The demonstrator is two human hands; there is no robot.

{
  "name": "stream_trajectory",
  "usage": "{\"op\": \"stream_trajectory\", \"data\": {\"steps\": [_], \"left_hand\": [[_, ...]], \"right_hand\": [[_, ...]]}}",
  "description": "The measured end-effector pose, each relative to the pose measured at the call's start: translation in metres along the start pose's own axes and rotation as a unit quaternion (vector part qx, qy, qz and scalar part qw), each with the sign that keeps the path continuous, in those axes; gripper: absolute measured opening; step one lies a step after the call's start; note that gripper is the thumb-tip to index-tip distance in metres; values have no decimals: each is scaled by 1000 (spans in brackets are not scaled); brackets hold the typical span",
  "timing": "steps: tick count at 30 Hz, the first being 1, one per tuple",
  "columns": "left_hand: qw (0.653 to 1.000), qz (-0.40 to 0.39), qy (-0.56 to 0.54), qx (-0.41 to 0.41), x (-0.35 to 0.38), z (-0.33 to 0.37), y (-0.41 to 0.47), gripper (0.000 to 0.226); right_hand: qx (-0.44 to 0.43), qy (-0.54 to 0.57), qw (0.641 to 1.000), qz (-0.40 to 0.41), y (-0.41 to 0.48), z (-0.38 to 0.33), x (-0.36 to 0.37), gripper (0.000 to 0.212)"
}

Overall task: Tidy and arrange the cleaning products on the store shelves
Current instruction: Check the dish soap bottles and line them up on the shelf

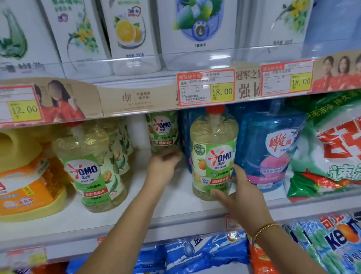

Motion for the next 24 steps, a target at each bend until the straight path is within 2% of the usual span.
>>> {"op": "stream_trajectory", "data": {"steps": [1, 2, 4, 6, 8, 10, 13, 17, 24], "left_hand": [[999, -34, -16, 16, 5, 3, -23, 10], [997, -71, -3, 31, 8, 4, -42, 18], [989, -129, 53, 54, 12, -1, -67, 49], [985, -122, 93, 79, 11, -10, -77, 82], [987, -65, 104, 105, 8, -16, -78, 95], [987, 7, 107, 123, 5, -17, -77, 95], [981, 73, 115, 138, -6, -12, -69, 86], [980, 101, 140, 100, -26, -9, -43, 87], [981, 111, 140, 68, -27, -4, 8, 73]], "right_hand": [[-4, 9, 1000, -2, 0, 2, -1, 69], [-9, 15, 1000, -2, 0, 4, -1, 66], [-29, 7, 1000, -8, -1, 7, 0, 58], [-54, -18, 998, -12, -2, 6, 4, 52], [-78, -52, 995, -22, -6, 2, 8, 54], [-116, -95, 987, -50, -9, -7, 15, 63], [-171, -160, 968, -90, -6, -16, 23, 58], [-141, -206, 962, -110, 5, -6, 23, 45], [-113, -238, 961, -86, 6, -7, 27, 43]]}}
Point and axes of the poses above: each hand's wrist, its own y-axis towards the middle knuckle, its own x-axis out of the palm, z = x × y, the point moved 3 cm from there along y, towards the middle knuckle, and after that the axes turned 14 degrees about -y, right-handed, at the moved point
